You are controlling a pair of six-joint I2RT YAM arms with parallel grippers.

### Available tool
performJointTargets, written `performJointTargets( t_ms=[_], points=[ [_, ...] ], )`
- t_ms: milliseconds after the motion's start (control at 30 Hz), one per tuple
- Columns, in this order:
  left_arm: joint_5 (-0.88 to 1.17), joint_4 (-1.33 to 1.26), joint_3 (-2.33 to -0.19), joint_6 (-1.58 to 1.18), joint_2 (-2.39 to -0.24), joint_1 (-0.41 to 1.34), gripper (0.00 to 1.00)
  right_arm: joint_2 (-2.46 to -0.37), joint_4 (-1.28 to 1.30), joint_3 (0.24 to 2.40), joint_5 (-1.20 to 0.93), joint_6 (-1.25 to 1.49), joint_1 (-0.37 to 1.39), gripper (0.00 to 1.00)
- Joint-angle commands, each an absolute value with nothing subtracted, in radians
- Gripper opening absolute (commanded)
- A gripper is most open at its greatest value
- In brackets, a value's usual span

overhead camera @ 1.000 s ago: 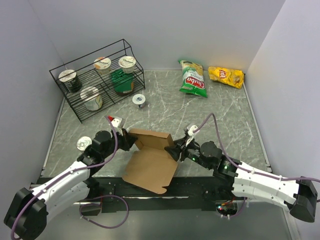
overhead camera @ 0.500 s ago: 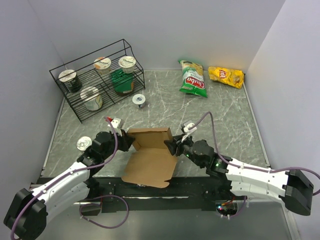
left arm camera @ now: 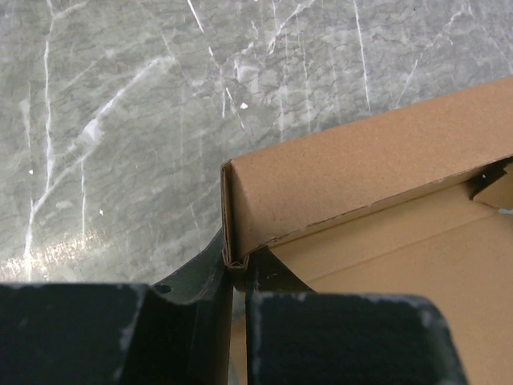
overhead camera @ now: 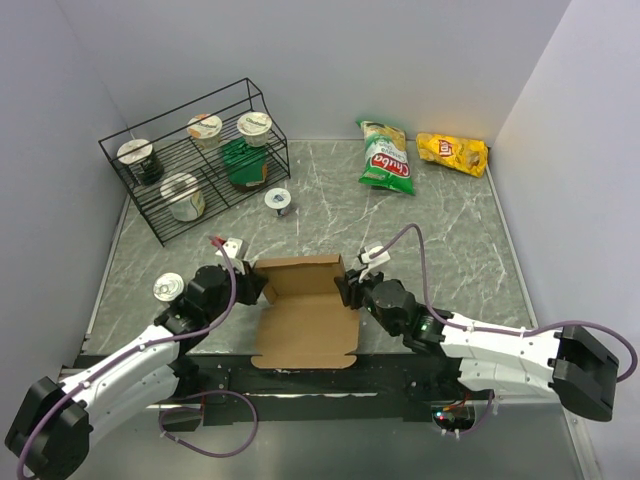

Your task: Fold the paper box

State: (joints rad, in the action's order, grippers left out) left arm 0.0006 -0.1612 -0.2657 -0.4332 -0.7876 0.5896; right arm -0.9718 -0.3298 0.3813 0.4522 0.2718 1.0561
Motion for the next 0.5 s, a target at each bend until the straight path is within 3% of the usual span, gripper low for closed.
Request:
performJointTargets(
  t_ms=[0, 300, 467],
  points=[
    [-0.058, -0.190, -0.305, -0.474, -0.762, 0.606, 0.01, -0.985, -0.319, 0.391, 0.571, 0.279, 1.048, 0.38],
    [-0.170, -0.144, -0.336, -0.497, -0.772, 0.705, 0.01, -1.035, -0.310, 0.408, 0.623, 0.276, 1.051, 0.21],
    [-0.345, -0.078, -0.370, -0.535, -0.796, 0.781, 0.01, -1.089, -0.298, 0.419, 0.663, 0.295, 1.051, 0.10]
  ],
)
